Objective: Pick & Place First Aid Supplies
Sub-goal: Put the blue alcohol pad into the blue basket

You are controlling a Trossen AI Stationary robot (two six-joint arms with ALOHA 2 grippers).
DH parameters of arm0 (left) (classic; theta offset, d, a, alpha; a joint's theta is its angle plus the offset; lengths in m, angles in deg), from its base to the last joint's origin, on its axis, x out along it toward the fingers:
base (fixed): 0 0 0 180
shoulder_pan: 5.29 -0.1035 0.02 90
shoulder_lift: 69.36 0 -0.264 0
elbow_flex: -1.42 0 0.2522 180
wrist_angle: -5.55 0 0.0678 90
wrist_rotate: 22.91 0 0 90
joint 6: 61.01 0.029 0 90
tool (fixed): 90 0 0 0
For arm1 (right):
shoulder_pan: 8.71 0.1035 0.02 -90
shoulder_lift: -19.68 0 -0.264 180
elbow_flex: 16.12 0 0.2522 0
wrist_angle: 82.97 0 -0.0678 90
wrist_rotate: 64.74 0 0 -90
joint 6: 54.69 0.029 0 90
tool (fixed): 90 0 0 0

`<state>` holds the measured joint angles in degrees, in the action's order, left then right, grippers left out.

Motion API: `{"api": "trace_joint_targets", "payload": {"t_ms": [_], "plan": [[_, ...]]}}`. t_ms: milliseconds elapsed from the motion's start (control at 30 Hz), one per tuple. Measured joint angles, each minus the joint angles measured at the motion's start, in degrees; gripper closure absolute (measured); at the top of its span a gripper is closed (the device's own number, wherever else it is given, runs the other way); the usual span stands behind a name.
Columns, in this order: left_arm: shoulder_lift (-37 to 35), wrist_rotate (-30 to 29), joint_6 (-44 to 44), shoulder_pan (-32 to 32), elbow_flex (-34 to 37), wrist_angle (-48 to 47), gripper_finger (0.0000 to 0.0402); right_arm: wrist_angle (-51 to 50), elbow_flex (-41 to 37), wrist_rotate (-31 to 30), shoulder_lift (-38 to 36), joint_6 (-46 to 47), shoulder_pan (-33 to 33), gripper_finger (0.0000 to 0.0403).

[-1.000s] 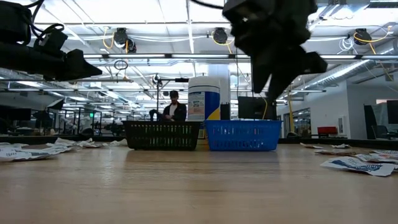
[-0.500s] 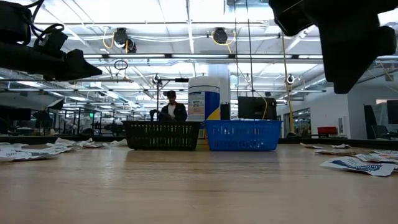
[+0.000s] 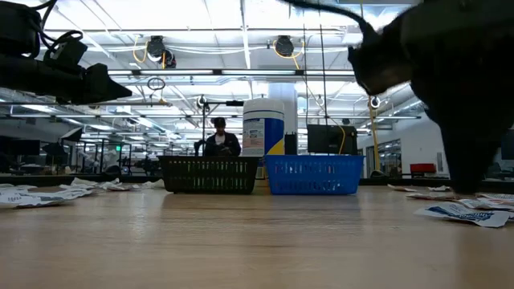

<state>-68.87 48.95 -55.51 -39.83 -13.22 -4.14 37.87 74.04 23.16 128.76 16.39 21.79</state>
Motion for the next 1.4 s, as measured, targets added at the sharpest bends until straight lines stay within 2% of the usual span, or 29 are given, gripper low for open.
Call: {"api": "trace_joint_targets", "payload": {"t_ms": [267, 367, 633, 867, 1033, 1400], "plan": [[0.01, 0.01, 0.01, 0.01, -0.01, -0.01, 0.0094, 1.11, 0.16, 2.28, 3.06, -0.21, 0.00, 0.0269], [0.01, 0.01, 0.00, 0.01, 0.01, -0.01, 0.0094, 1.46, 0.14, 2.21, 3.10, -0.09, -0.01, 0.0282], [0.00, 0.00, 0.01, 0.01, 0.00, 0.00, 0.0094, 2.71, -0.60, 2.04, 3.09, 0.86, -0.53, 0.0394], [0.01, 0.01, 0.00, 0.01, 0.00, 0.00, 0.0094, 2.63, -1.07, 1.37, 1.95, 1.77, -0.74, 0.0400], [0.01, 0.01, 0.02, 0.00, -0.01, 0.00, 0.0094, 0.24, -1.20, 0.60, -1.70, 3.22, -2.33, 0.0400], [-0.01, 0.01, 0.02, 0.00, -0.01, 0.00, 0.0094, -10.41, -1.11, 0.16, -11.13, 1.76, -10.86, 0.0401]]}}
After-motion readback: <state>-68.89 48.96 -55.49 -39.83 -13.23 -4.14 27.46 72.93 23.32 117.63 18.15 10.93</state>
